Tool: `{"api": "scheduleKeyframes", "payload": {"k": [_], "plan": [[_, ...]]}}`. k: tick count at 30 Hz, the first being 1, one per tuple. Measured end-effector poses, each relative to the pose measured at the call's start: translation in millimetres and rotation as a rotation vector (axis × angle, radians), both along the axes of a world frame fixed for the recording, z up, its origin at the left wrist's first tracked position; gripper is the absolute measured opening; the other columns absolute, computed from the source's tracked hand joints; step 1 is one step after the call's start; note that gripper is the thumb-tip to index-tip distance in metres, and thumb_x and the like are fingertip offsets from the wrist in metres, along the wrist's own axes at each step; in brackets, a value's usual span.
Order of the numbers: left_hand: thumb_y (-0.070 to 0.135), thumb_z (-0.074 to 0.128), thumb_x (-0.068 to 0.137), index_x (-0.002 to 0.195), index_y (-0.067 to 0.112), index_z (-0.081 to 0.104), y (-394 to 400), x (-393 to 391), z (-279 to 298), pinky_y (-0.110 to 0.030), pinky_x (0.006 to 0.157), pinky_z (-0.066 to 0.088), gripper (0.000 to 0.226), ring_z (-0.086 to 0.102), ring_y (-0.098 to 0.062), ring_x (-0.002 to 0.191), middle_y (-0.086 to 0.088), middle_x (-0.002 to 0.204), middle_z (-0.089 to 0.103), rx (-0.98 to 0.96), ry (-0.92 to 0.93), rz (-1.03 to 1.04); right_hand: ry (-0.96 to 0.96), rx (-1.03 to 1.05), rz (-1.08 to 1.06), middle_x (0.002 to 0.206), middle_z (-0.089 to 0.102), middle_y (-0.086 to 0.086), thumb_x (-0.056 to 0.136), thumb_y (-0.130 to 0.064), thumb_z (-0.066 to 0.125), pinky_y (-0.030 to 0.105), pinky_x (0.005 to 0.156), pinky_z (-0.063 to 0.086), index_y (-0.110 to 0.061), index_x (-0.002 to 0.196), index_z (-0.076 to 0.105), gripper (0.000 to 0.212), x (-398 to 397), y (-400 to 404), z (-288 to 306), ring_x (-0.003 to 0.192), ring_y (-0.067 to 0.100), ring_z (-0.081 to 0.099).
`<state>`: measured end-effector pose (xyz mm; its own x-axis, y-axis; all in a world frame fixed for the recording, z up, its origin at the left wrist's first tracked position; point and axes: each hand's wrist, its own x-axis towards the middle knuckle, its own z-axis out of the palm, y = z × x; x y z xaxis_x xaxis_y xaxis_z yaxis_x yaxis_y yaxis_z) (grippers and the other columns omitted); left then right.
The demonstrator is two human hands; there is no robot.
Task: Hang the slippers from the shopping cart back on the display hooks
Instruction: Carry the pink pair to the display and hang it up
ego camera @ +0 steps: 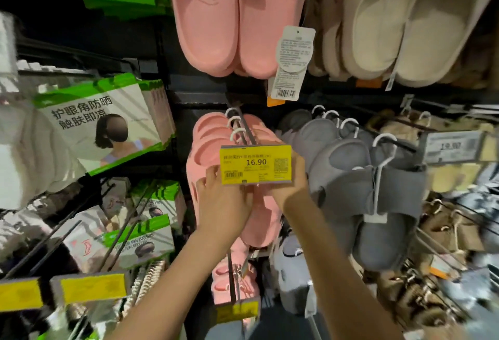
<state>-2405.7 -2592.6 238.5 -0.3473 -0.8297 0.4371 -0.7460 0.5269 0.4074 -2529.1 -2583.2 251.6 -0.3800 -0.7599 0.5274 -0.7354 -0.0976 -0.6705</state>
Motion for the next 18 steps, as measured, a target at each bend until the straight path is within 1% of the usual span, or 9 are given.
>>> {"api": "scheduleKeyframes", "payload": {"k": [1,2,4,5,7,9,11,14,18], "plan": [[0.03,0.043,0.08,0.098,0.016,0.068,12.2,-3.5,7.1,-0.042,0.08,0.042,0.034,0.056,-0.037,0.101,-0.014,0.106,0.065,0.02,0.0,-0.049,0.033,0.011,-0.064,0.108,0.064,0.016,0.084,-0.009,0.063,0.019,0.081,0.041,-0.004,0.109,0.062,0.026,-1.7,12.2,-3.8,0.101,0.032,0.06],[0.032,0.04,0.084,0.103,0.017,0.067,23.1,-6.8,12.4,-0.04,0.084,0.041,0.035,0.054,-0.034,0.107,-0.012,0.112,0.064,0.038,-0.033,-0.097,0.097,-0.035,-0.141,0.099,0.066,0.017,0.083,-0.01,0.064,0.017,0.072,0.038,-0.006,0.1,0.066,0.018,-5.5,24.5,-9.8,0.091,0.033,0.062],[0.036,0.037,0.086,0.106,0.021,0.067,44.2,-16.3,17.4,-0.037,0.087,0.042,0.038,0.054,-0.03,0.11,-0.006,0.116,0.063,0.044,-0.059,-0.211,0.217,-0.051,-0.286,0.084,0.067,0.016,0.083,-0.017,0.053,0.026,0.061,0.036,-0.009,0.086,0.068,0.018,-8.3,61.4,-8.4,0.075,0.034,0.062],[0.035,0.038,0.083,0.101,0.021,0.07,55.7,-21.9,17.6,-0.039,0.084,0.048,0.039,0.058,-0.032,0.103,-0.008,0.108,0.066,0.04,-0.051,-0.301,0.251,-0.047,-0.358,0.08,0.068,0.016,0.082,-0.019,0.048,0.029,0.059,0.036,-0.01,0.082,0.068,0.022,-11.0,79.2,-5.9,0.071,0.034,0.063],[0.029,0.046,0.076,0.084,0.015,0.073,88.7,-33.1,20.6,-0.044,0.068,0.054,0.032,0.065,-0.036,0.08,-0.012,0.086,0.07,0.015,0.004,-0.466,0.295,-0.12,-0.462,0.076,0.068,0.013,0.081,-0.017,0.053,0.031,0.054,0.04,-0.01,0.079,0.069,0.018,-16.6,125.8,-7.1,0.062,0.031,0.064],[0.024,0.051,0.083,0.084,0.015,0.072,122.0,-48.2,24.9,-0.038,0.064,0.053,0.023,0.065,-0.034,0.076,-0.008,0.082,0.07,-0.014,0.033,-0.593,0.268,-0.155,-0.529,0.08,0.07,0.013,0.08,-0.014,0.057,0.034,0.053,0.049,-0.008,0.083,0.071,0.015,-21.5,181.3,-7.4,0.064,0.03,0.065],[0.025,0.051,0.091,0.094,0.019,0.069,157.6,-68.9,28.0,-0.033,0.072,0.048,0.019,0.063,-0.026,0.086,-0.002,0.092,0.068,-0.002,0.055,-0.747,0.226,-0.129,-0.64,0.088,0.071,0.009,0.082,-0.019,0.056,0.034,0.059,0.054,-0.01,0.09,0.071,0.02,-28.8,233.7,-6.4,0.071,0.026,0.066],[0.027,0.051,0.092,0.105,0.023,0.068,209.4,-109.0,27.9,-0.036,0.083,0.047,0.022,0.06,-0.023,0.099,0.002,0.105,0.066,0.052,0.099,-0.956,0.196,-0.137,-0.835,0.088,0.07,0.004,0.083,-0.02,0.059,0.037,0.059,0.054,-0.015,0.092,0.07,0.015,-42.8,308.3,-6.9,0.071,0.021,0.065],[0.03,0.052,0.09,0.101,0.025,0.068,290.9,-164.7,21.4,-0.03,0.081,0.042,0.021,0.058,-0.02,0.102,0.005,0.106,0.066,0.062,0.128,-1.164,0.26,-0.086,-1.103,0.086,0.069,0.002,0.084,-0.023,0.058,0.038,0.054,0.055,-0.016,0.092,0.068,0.015,-62.6,402.9,-13.8,0.067,0.02,0.065]]}}
